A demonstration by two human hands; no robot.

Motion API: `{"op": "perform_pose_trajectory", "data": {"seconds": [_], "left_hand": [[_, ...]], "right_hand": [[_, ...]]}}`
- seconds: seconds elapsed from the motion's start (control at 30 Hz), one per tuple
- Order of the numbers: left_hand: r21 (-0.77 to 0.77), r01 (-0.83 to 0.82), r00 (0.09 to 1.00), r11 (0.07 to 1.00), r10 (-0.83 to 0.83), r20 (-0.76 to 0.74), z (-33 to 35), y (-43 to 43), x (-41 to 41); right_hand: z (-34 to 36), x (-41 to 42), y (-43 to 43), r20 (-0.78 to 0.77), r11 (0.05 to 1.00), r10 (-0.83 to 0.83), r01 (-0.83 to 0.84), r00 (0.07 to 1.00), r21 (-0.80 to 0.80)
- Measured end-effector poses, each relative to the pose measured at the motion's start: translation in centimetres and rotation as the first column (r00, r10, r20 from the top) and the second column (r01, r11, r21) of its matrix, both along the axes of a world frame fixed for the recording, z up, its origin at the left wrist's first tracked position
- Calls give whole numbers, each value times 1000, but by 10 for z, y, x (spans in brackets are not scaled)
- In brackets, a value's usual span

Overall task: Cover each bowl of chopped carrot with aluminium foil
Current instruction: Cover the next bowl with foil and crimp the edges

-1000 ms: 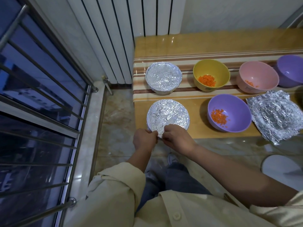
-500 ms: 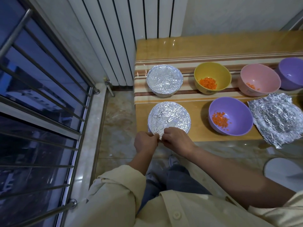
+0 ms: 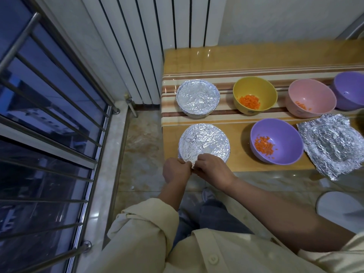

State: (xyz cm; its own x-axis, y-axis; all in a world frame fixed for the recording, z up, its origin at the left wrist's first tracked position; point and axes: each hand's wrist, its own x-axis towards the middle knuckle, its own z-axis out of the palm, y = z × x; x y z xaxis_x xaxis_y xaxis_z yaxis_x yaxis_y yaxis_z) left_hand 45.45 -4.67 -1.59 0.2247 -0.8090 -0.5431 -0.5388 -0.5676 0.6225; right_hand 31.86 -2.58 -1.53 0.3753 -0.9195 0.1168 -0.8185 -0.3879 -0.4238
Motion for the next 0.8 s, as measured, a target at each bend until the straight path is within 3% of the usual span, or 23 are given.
{"op": "perform_pose_trajectory", "data": {"seconds": [0.37, 0.8], "left_hand": [[-7, -28, 999, 1000, 28, -46, -7, -9, 5], [14, -59, 995, 998, 60, -82, 2, 3, -1]], "right_hand": [[11, -4, 4, -111, 999, 4, -8, 994, -39], [5, -6, 0, -8, 1000, 17, -17, 1000, 11]]}}
